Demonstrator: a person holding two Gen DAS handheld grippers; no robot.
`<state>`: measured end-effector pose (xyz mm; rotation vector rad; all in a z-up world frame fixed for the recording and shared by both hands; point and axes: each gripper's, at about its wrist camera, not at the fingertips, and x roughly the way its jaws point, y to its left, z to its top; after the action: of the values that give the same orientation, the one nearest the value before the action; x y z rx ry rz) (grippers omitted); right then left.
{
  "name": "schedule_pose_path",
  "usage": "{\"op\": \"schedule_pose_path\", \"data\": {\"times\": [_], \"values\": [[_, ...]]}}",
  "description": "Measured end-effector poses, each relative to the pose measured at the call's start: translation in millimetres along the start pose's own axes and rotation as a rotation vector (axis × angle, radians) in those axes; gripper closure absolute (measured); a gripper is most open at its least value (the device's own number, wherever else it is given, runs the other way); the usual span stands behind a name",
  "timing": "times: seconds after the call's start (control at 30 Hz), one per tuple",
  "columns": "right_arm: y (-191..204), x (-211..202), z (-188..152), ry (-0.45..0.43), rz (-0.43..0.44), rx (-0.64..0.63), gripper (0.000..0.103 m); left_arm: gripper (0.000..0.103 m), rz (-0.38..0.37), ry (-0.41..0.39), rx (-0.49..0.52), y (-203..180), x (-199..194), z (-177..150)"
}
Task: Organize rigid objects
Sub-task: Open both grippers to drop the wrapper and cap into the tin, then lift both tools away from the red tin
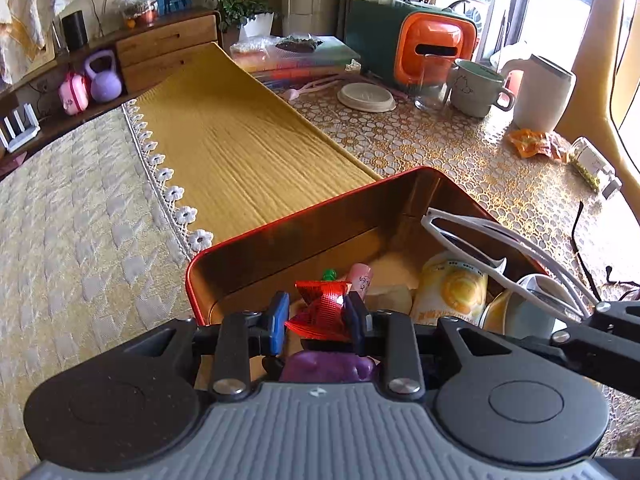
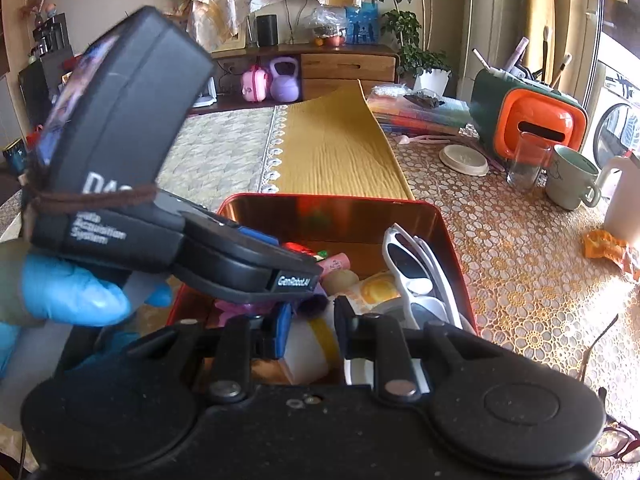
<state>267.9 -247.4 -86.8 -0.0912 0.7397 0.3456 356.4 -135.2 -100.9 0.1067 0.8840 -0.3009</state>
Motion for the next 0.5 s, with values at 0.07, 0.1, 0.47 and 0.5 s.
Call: {"op": "schedule_pose_path", "data": {"times": [0.07, 0.1, 0.47, 0.5], "values": [[0.3, -1.9, -1.2, -0.005, -0.001, -0.001, 0.081, 0.072, -0.004, 0.005, -0.006, -0.4, -0.1, 0.2], [0.3, -2.7, -1.6, -0.006, 0.001, 0.000, 0.081, 0.072, -0.004, 0.006, -0.011, -0.5, -0.6, 0.2], [-7.0, -19.7, -0.7, -0.027, 0.035, 0.036, 0.074, 0.040, 0.007, -0.066, -0.042, 1.4, -32.9, -5.1], [-9.0, -22.4, -0.6, -0.028, 0.042, 0.046, 0.073, 0.039, 0.006, -0.083, -0.037, 1.3, -38.8, -6.0]]}}
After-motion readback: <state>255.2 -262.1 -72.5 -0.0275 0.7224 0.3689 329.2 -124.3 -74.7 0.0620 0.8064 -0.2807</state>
